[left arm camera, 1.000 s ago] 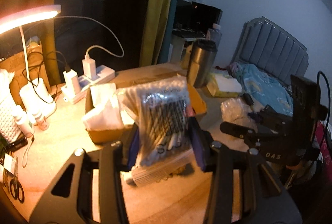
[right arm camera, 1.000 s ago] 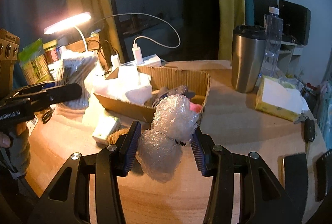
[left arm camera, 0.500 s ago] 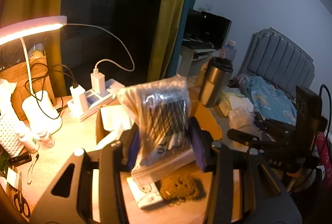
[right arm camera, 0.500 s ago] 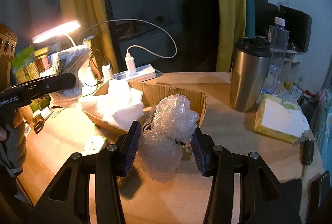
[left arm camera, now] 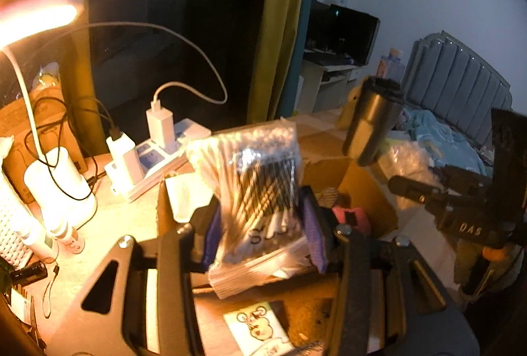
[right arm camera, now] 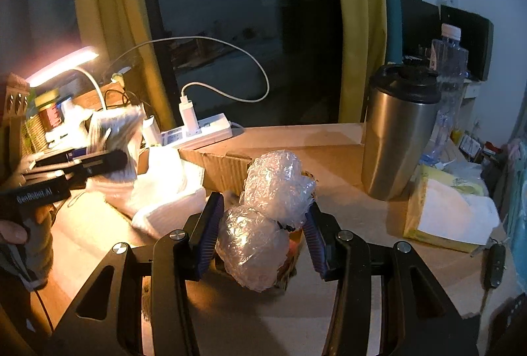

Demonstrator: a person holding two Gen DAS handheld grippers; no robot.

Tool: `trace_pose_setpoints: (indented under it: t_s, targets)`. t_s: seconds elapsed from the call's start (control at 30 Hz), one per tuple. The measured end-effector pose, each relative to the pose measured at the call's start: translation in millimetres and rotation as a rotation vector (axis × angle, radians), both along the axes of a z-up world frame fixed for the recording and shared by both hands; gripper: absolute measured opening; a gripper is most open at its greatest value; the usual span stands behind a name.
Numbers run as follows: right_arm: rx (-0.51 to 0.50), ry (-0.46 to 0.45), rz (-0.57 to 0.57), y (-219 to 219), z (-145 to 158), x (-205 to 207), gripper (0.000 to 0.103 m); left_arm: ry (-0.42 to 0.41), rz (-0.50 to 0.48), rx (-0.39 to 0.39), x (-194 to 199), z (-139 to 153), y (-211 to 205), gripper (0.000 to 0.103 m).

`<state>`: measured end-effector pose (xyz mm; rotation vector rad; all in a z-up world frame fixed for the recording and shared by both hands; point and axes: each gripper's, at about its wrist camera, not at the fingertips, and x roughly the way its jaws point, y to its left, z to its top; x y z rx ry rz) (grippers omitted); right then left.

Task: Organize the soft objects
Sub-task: 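Carry the bubble wrap and cotton swab bag into the cardboard box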

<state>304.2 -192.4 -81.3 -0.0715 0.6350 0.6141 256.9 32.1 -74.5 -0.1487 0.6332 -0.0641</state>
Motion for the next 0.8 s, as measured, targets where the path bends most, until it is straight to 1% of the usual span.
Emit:
trace_pose_setpoints:
  t_s: [0.27, 0.37, 0.53, 0.73, 0.8]
  targets:
    - [-0.025, 0.025, -0.017, 15, -20, 27, 0.050, 0.061, 0.004, -0.001, 27, -29, 9, 0.045]
    - [-0.032, 0.034, -0.029, 18, -27, 36, 0.050, 0.098, 0.001, -0.004, 36, -42, 11, 0.045]
    - [-0.025, 0.060, -0.035, 19, -37, 47, 0.050, 0.147, -0.013, 0.014, 45, -59, 7, 0.045]
    - [-0.020, 0.065, -0.024, 20, -40, 48, 0.051, 0.180, -0.008, 0.019, 53, -70, 3, 0.046]
    - [-0.020, 0.065, -0.022, 22, -39, 48, 0.051, 0.192, -0.004, 0.021, 54, -71, 3, 0.049]
